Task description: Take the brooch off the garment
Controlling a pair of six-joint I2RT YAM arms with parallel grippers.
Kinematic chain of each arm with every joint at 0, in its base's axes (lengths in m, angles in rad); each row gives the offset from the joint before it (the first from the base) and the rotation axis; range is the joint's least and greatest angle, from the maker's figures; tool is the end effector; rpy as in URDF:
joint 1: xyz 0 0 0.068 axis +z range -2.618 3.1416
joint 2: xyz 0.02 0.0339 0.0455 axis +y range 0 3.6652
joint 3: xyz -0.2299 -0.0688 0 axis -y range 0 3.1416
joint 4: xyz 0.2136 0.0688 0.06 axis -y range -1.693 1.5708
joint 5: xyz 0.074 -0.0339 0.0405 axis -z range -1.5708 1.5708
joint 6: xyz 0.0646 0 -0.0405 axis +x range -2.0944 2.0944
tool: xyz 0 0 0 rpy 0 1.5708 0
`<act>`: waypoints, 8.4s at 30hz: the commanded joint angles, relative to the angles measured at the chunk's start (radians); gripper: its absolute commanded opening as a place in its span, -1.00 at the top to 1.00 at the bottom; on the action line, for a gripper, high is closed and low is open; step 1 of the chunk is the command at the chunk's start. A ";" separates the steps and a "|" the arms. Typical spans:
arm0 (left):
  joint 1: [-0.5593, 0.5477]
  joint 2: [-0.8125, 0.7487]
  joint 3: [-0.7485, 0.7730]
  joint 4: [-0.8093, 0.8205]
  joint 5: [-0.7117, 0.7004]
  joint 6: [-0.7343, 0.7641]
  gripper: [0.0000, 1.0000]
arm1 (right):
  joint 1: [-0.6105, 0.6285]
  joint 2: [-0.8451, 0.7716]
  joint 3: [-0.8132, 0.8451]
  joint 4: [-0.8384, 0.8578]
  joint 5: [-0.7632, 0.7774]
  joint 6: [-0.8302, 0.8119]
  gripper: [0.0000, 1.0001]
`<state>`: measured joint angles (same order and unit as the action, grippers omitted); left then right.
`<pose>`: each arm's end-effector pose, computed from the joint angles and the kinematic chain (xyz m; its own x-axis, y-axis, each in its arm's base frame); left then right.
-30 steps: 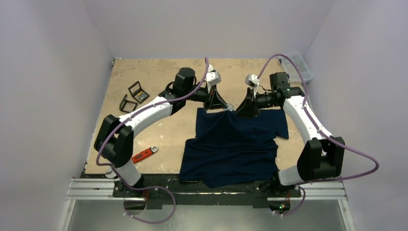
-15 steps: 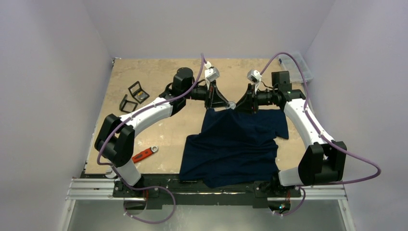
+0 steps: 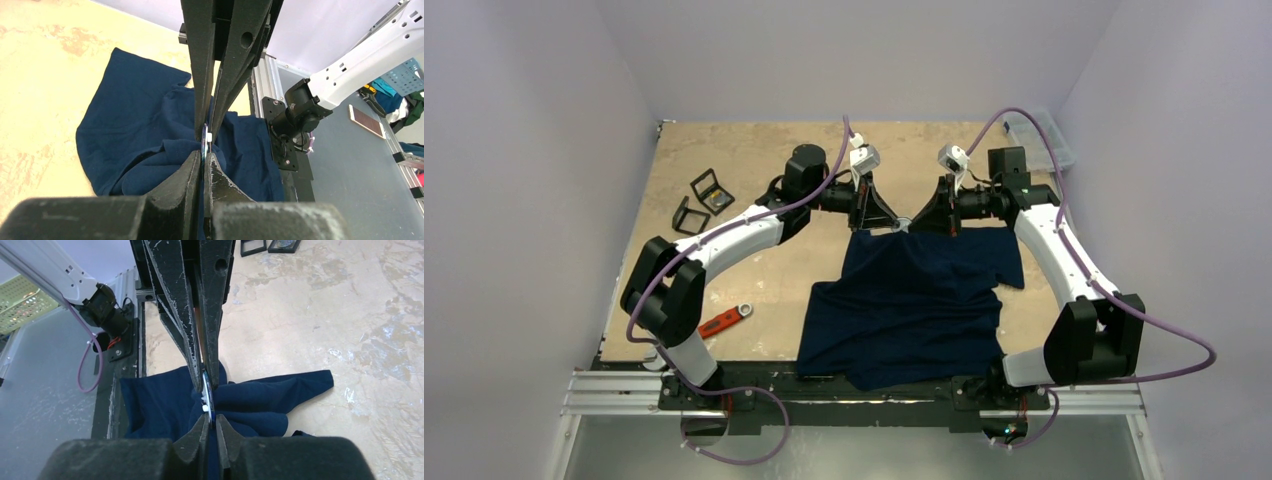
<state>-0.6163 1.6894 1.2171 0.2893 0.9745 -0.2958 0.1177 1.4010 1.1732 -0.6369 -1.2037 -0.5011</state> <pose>0.2736 -0.2593 0.2780 -0.4302 0.1041 -0.8967 0.9023 0.0192 -0.4307 0.2569 0.0911 0.2764 -0.3536 -0.2154 -0.9103 -0.9275 0.2073 0.3112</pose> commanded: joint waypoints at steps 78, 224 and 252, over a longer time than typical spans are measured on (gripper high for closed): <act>-0.057 -0.029 0.043 -0.162 -0.498 -0.188 0.76 | 0.079 -0.133 -0.113 0.274 0.144 0.275 1.00; 0.168 -0.200 0.181 -0.554 0.129 0.104 1.00 | 0.056 -0.194 -0.096 0.416 0.072 0.319 -0.48; 0.114 -0.111 0.212 -0.032 0.264 -0.331 1.00 | 0.120 -0.216 -0.133 0.860 -0.035 0.816 0.31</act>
<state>-0.4915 1.5856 1.3781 0.1936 1.2213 -0.6220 0.2295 1.1797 1.0229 0.1814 -1.2072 0.2733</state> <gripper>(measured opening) 0.020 0.395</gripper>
